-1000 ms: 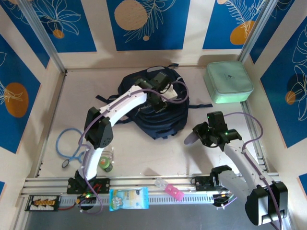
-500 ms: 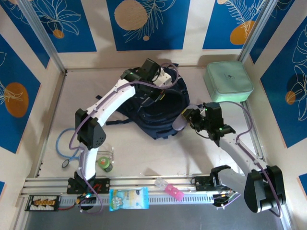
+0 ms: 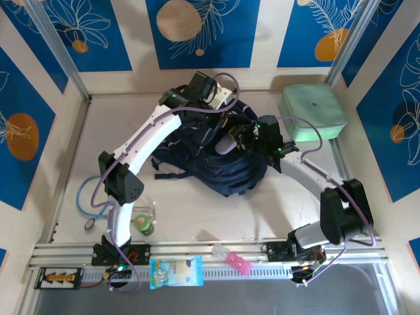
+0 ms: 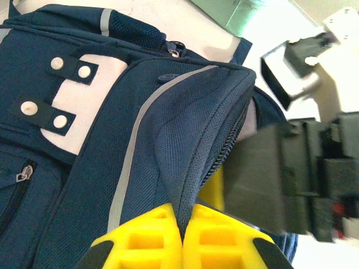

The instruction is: Pack books, pencil case, and school supplies into a backpack

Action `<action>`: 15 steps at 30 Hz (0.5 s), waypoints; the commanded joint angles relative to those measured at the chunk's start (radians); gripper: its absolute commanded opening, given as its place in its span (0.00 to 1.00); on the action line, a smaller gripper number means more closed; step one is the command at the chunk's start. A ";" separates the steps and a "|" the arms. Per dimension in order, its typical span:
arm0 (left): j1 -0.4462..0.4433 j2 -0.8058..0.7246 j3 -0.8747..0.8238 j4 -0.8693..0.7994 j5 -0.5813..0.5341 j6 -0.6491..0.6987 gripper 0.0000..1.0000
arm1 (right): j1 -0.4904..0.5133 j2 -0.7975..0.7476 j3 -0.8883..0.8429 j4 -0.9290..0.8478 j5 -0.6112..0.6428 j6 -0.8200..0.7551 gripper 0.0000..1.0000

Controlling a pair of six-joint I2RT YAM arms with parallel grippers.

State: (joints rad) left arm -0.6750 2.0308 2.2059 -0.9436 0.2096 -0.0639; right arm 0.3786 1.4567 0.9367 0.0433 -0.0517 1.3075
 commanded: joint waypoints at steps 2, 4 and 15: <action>0.014 -0.052 0.067 0.098 0.040 -0.037 0.00 | 0.013 0.036 0.101 -0.032 0.013 -0.003 0.58; 0.018 -0.051 0.064 0.094 0.043 -0.037 0.00 | 0.023 0.021 0.108 -0.063 0.034 -0.017 0.60; 0.022 -0.034 0.045 0.093 0.062 -0.022 0.00 | 0.001 -0.160 -0.040 -0.107 0.099 -0.025 0.48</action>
State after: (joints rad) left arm -0.6628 2.0308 2.2059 -0.9382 0.2211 -0.0807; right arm 0.3836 1.3567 0.9150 -0.0208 0.0101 1.3174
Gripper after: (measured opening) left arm 0.048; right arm 0.487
